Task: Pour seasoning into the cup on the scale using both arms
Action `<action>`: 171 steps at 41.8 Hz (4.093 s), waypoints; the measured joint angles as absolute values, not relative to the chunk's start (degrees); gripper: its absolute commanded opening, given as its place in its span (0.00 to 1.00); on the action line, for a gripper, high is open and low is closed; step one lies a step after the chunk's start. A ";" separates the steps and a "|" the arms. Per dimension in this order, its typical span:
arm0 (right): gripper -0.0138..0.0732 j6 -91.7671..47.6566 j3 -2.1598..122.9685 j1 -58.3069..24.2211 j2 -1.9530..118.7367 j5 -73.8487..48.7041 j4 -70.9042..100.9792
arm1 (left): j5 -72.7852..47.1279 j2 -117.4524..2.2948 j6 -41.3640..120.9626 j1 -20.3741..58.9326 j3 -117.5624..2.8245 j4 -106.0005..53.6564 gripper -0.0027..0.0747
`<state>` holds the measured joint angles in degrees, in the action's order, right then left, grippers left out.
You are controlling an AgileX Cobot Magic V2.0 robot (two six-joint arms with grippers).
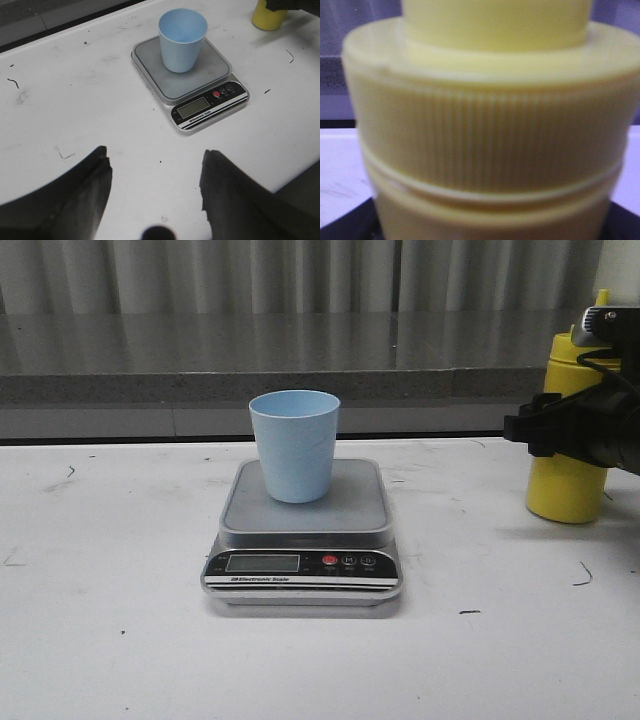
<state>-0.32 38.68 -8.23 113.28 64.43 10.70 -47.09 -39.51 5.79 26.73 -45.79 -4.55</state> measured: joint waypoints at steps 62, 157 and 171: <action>0.50 -50.75 79.51 -26.28 98.18 -28.42 -21.23 | -47.09 -39.51 5.79 26.73 -45.79 -4.55 0.53; 0.50 6.57 43.02 -6.87 85.72 22.59 -23.74 | -47.09 -39.51 5.79 26.73 -45.79 -4.55 0.53; 0.50 6.89 40.59 -4.35 96.95 40.23 -20.56 | -47.09 -39.51 5.79 26.73 -45.79 -4.55 0.53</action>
